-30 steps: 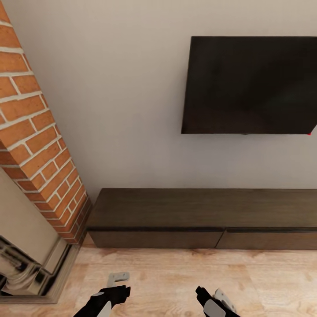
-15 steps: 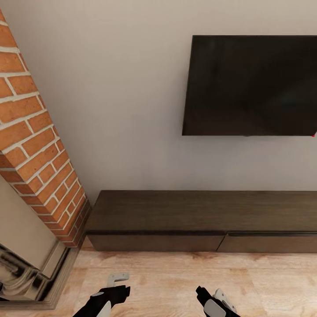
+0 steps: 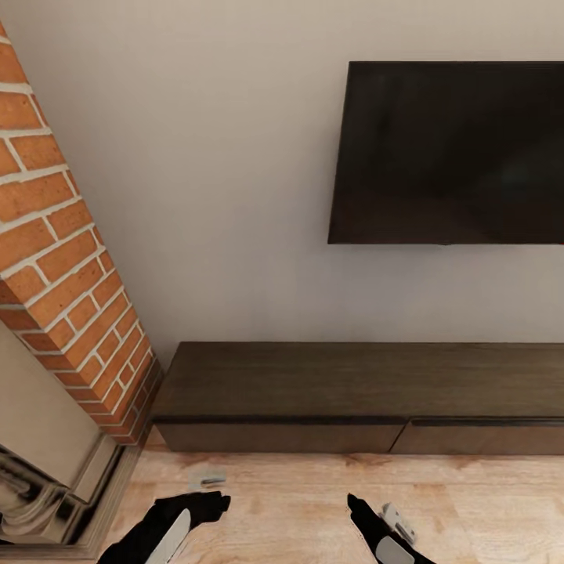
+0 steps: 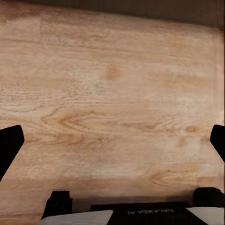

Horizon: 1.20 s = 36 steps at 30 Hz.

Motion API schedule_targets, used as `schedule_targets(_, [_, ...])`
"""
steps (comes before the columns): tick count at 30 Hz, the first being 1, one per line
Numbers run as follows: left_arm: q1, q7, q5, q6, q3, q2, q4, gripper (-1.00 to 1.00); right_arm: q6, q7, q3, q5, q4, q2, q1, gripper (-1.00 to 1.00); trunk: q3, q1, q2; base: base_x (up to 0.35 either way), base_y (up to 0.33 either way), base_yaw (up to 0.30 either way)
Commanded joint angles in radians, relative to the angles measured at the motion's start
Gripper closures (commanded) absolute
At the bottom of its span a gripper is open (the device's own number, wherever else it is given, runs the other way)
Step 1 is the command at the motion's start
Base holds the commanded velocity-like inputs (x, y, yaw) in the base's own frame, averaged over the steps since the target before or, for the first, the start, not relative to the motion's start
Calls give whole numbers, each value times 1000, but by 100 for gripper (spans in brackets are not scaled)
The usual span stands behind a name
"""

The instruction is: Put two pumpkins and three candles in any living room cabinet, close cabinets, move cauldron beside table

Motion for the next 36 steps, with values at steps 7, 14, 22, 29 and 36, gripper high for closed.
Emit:
schedule_targets(7, [-1, -75, 177, 487, 139, 82, -410, -100, -9, 178, 6, -136, 38, -28, 0, -100, -1, 0, -1, 3, 1, 0])
schedule_targets(14, [0, -88, 304, 561, 196, 101, -566, -100, -39, 192, 8, -155, 48, -30, 0, -100, -1, 0, -1, 0, 0, 0])
schedule_targets(22, [0, -89, 552, 567, 191, 212, -575, -100, -45, 193, 6, -162, 50, -30, 0, -100, -1, 0, -1, 0, 0, 0])
schedule_targets(29, [0, -90, 643, 568, 171, 273, -586, -100, -45, 193, 6, -163, 51, -30, 0, -100, -20, 23, -43, 0, 0, 0])
schedule_targets(36, [7, -90, 706, 568, 170, 280, -624, -100, -44, 216, 5, -177, 49, -29, 0, -100, -42, 50, -92, 0, 0, 0])
